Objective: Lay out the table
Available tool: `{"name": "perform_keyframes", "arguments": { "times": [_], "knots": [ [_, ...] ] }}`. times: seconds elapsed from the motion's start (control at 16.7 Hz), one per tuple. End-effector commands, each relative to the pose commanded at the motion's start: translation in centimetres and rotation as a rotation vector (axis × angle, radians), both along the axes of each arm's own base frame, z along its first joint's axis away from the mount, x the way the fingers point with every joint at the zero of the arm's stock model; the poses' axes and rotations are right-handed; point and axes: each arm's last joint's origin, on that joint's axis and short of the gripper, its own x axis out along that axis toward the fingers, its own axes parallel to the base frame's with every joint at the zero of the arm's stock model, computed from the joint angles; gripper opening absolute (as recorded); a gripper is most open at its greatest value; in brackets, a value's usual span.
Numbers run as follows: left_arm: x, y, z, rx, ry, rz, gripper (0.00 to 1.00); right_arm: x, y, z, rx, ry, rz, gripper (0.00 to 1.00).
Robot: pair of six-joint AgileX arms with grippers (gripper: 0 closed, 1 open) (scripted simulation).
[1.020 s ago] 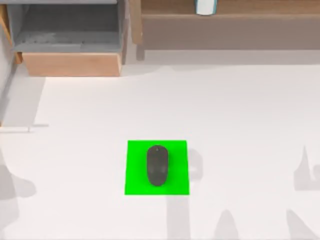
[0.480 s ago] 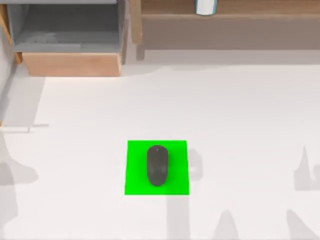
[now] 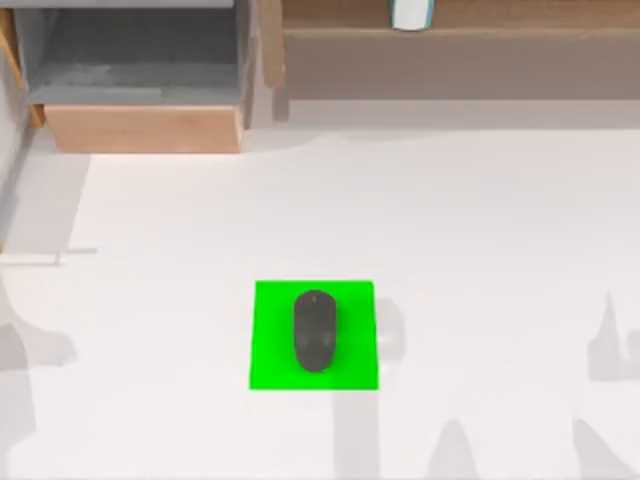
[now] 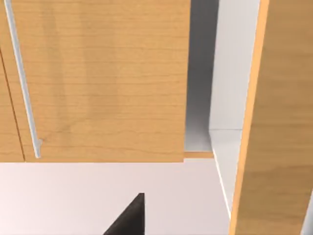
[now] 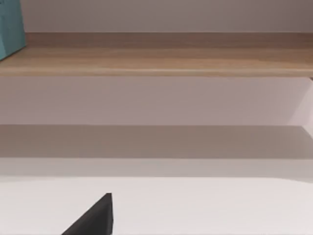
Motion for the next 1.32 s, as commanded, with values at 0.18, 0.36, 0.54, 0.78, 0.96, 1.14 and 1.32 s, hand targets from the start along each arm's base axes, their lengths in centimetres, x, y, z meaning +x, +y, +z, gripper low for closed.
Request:
{"name": "perform_keyframes", "arguments": {
  "times": [0.18, 0.36, 0.54, 0.78, 0.96, 1.14, 1.32],
  "knots": [
    [0.0, 0.0, 0.0, 0.000, 0.000, 0.000, 0.40, 0.0, 0.0, 0.0, 0.000, 0.000, 0.000, 1.00],
    [0.0, 0.0, 0.0, 0.000, 0.000, 0.000, 0.17, 0.0, 0.0, 0.0, 0.000, 0.000, 0.000, 1.00],
    [0.0, 0.0, 0.0, 0.000, 0.000, 0.000, 0.00, 0.0, 0.0, 0.0, 0.000, 0.000, 0.000, 1.00],
    [0.0, 0.0, 0.0, 0.000, 0.000, 0.000, 0.00, 0.0, 0.0, 0.0, 0.000, 0.000, 0.000, 1.00],
    [0.0, 0.0, 0.0, 0.000, 0.000, 0.000, 0.00, 0.0, 0.0, 0.0, 0.000, 0.000, 0.000, 1.00],
    [0.3, 0.0, -0.5, -0.020, 0.022, -0.004, 0.00, 0.0, 0.0, 0.0, 0.000, 0.000, 0.000, 1.00],
    [2.4, 0.0, -0.5, -0.020, 0.020, -0.007, 0.00, 0.0, 0.0, 0.0, 0.000, 0.000, 0.000, 1.00]
  ]
}}
